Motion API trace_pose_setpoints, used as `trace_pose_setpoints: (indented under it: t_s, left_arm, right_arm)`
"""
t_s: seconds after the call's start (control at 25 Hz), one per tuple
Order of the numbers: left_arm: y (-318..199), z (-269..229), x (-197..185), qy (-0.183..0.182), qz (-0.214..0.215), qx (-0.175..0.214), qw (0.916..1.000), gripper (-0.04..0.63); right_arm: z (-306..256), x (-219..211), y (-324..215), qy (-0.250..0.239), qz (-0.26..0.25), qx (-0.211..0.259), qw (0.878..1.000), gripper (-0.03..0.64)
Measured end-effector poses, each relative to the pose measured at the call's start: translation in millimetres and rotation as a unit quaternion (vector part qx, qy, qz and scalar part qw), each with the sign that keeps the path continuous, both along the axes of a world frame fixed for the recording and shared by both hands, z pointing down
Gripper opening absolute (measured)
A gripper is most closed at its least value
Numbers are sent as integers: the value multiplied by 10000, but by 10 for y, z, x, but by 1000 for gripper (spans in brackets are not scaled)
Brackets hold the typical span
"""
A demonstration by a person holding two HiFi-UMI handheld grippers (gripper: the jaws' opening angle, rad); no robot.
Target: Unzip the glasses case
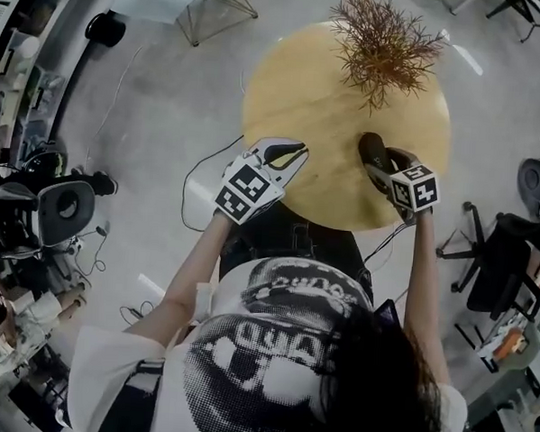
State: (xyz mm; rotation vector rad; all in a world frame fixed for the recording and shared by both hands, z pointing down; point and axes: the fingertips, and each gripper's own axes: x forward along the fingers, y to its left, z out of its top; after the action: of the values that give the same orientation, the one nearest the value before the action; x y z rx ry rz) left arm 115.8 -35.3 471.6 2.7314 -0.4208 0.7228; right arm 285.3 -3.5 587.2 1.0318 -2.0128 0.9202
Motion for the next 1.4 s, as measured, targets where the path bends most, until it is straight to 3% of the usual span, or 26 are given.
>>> trace_pose_setpoints:
  t_s: [0.2,0.36,0.48,0.56,0.64,0.8,1.08,1.4]
  left_arm:
    - [39,274,82,-354,474,342,9977,21]
    - [31,619,148,-825,1104,720,9878,21]
    - [26,792,217,-900,1537,723,9814,26]
    - [36,871,278,-898,1817,647,9771,70]
    - [63,967,338,-966,2133,607,9703,112]
    - [106,1192,410,-1199,2601,623,9561,112]
    - [117,1298,572,-1275,2962,655,9443,112]
    - [196,1361,630,-1400,3540,719,9219,93]
  right_arm:
    - [10,-319,91,-46,-1102,-17,9939,302]
    - [3,-548,126,-8,-1946,78,9808,302]
    - [-13,-671,136,60,-2415,100,9703,302]
    - [-21,-716,135,99,-2640,102,9644,302]
    - [-20,-736,133,142,-2819,94,9593,302]
    - [5,-767,146,217,-3090,89,9508,302]
    - [-8,-786,157,253,-3300,99,9436,302]
    - [-22,-797,187,248,-3369,117,9411,302]
